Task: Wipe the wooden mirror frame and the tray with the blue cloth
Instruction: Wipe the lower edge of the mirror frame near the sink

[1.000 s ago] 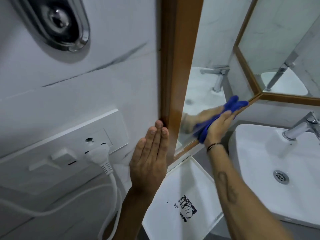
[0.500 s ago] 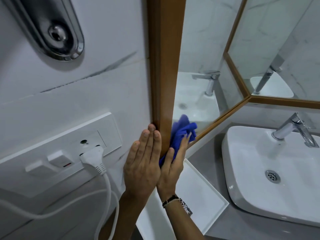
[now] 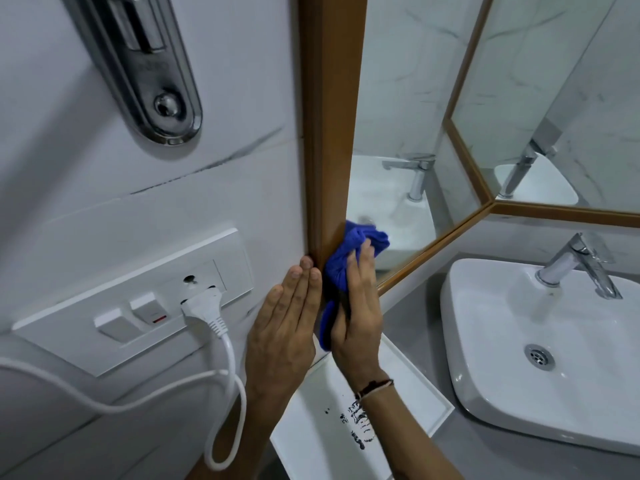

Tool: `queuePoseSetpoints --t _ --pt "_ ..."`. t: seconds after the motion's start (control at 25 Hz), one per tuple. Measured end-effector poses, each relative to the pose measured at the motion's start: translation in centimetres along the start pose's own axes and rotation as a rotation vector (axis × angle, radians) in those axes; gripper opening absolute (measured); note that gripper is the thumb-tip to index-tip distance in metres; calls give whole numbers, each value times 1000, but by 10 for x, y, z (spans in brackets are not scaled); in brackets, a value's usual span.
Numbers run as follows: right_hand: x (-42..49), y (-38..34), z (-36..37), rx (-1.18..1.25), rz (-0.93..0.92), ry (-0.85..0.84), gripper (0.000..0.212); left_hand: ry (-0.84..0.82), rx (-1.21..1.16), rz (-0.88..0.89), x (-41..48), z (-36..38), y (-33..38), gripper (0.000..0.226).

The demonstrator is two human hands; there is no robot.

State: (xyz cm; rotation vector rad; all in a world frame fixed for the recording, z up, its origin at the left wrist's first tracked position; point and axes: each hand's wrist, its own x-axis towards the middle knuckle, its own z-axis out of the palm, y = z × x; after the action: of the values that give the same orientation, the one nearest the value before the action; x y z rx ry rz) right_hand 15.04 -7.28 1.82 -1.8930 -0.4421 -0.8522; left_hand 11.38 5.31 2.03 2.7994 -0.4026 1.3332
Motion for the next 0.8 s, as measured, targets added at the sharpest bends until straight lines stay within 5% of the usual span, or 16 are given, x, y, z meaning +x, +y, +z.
queuePoseSetpoints --t 0.24,0.36,0.52,0.8 --pt "-12 25 -31 -273 -175 -187 49 -91 3 -80 -3 -8 12 84" --pt "-54 45 -54 -513 -170 -365 73 -220 0 -136 -25 -9 27 75" --pt "-106 52 -83 -571 51 -688 103 -483 -38 -249 -76 -21 51 70" --pt "-168 76 -66 -531 364 -869 80 -961 -129 -408 -149 -15 75 94"
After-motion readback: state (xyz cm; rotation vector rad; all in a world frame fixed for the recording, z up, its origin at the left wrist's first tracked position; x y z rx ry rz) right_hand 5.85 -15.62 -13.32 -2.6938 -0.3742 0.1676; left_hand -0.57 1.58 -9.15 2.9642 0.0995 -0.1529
